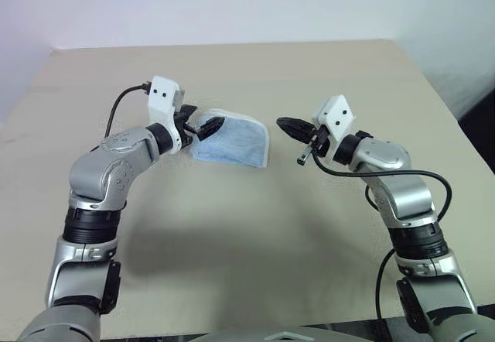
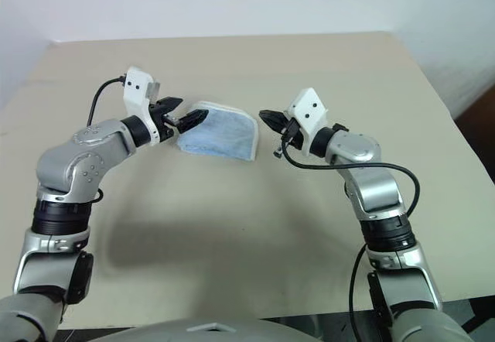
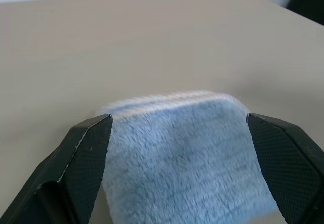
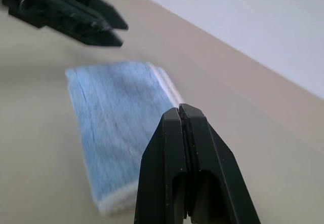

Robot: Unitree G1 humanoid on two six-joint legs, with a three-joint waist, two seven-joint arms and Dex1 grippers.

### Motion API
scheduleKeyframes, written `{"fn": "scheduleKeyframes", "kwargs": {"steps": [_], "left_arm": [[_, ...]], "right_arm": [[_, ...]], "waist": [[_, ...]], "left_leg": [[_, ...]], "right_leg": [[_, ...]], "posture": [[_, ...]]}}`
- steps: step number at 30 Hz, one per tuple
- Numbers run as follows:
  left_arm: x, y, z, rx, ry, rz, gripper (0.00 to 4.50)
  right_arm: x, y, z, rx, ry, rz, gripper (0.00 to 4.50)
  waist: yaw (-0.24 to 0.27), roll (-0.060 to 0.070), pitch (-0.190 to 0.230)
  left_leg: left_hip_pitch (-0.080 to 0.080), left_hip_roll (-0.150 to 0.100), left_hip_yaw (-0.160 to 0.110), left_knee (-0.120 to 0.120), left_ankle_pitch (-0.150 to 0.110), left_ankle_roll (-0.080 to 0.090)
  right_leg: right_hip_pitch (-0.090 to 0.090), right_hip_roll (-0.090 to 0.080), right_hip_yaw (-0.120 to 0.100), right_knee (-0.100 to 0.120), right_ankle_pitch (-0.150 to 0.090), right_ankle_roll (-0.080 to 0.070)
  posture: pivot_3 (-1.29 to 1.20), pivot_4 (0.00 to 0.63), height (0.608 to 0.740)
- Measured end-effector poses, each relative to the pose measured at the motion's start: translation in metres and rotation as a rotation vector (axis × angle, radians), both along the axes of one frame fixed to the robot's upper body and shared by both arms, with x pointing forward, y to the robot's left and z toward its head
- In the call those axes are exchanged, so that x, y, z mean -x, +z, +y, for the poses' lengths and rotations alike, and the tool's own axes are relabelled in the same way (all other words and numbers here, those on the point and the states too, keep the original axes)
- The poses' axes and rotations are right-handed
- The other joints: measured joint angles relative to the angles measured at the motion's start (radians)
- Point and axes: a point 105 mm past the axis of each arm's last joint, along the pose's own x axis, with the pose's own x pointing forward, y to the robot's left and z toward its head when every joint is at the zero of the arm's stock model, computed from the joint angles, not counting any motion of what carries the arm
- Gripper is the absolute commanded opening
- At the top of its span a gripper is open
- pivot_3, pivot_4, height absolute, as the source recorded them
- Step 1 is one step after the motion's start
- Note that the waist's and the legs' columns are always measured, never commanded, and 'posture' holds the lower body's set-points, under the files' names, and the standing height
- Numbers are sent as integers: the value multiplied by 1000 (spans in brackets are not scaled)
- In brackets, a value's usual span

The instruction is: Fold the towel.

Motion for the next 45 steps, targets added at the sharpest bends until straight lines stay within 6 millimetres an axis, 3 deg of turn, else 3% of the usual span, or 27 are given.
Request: {"fn": "scheduleKeyframes", "kwargs": {"steps": [3,5,10,13,16,19,22,25,28,30,36,40,45], "left_arm": [[-2,3,-6,-31,-18,-50,2551],[-5,-5,-8,-103,-27,-62,1861],[-18,-53,0,-332,-26,-9,95],[-19,-77,3,-417,-42,18,38],[-21,-79,4,-441,-47,-7,38],[-22,-79,3,-391,-30,-8,38],[-21,-71,5,-230,0,-6,38],[-15,-28,12,-5,12,-109,38],[-6,10,32,71,43,-208,0],[-2,18,49,60,86,-230,0],[8,-11,75,-10,157,-126,0],[12,-9,77,-17,171,-133,0],[20,-15,80,-27,178,-124,0]], "right_arm": [[-7,4,23,-50,42,20,0],[-16,1,36,-66,44,55,0],[-40,-38,59,-76,-2,245,0],[-47,-70,64,-30,-32,362,0],[-49,-90,66,10,-50,422,0],[-50,-88,66,22,-48,397,0],[-50,-80,64,6,-43,369,0],[-50,-44,53,-60,-40,277,0],[-44,-15,34,-131,-51,251,577],[-39,-11,23,-173,-59,307,1220],[-30,-35,11,-335,-78,707,3290],[-35,-45,15,-429,-81,876,4486],[-37,-67,19,-479,-104,1023,4486]], "waist": [[-4,0,0],[-6,0,0],[-18,1,0],[-26,1,0],[-28,1,-1],[-28,2,-1],[-28,1,-1],[-27,1,0],[-26,1,-1],[-29,1,-1],[-22,1,-1],[-26,1,-1],[-30,1,-1]], "left_leg": [[0,0,0,0,0,-1],[1,0,0,0,2,-3],[2,0,0,0,2,-4],[1,0,1,-1,3,-4],[1,0,1,-1,3,-5],[1,0,1,-1,3,-5],[0,0,0,-1,3,-5],[-6,0,0,0,5,-9],[-5,0,1,0,5,-8],[-3,0,2,0,2,-4],[-2,1,2,1,2,-3],[-1,1,2,1,3,-4],[-1,1,3,1,3,-4]], "right_leg": [[-1,0,0,3,0,-1],[-1,0,0,5,-1,-1],[-2,1,0,6,-1,-2],[-3,0,1,6,-1,-2],[-4,0,1,7,-2,-3],[-4,0,1,9,-1,-3],[-7,0,2,10,-1,-3],[-15,0,3,14,-1,-3],[-14,0,2,14,-1,-3],[-13,0,3,14,-1,-3],[-14,-1,3,21,-2,-4],[-14,-1,3,22,-2,-4],[-15,0,3,23,-3,-6]], "posture": [[0,150,728],[0,150,728],[0,150,728],[0,150,728],[0,150,728],[0,150,728],[0,150,728],[0,150,728],[0,150,728],[0,150,728],[0,150,728],[0,150,728],[0,150,728]]}}
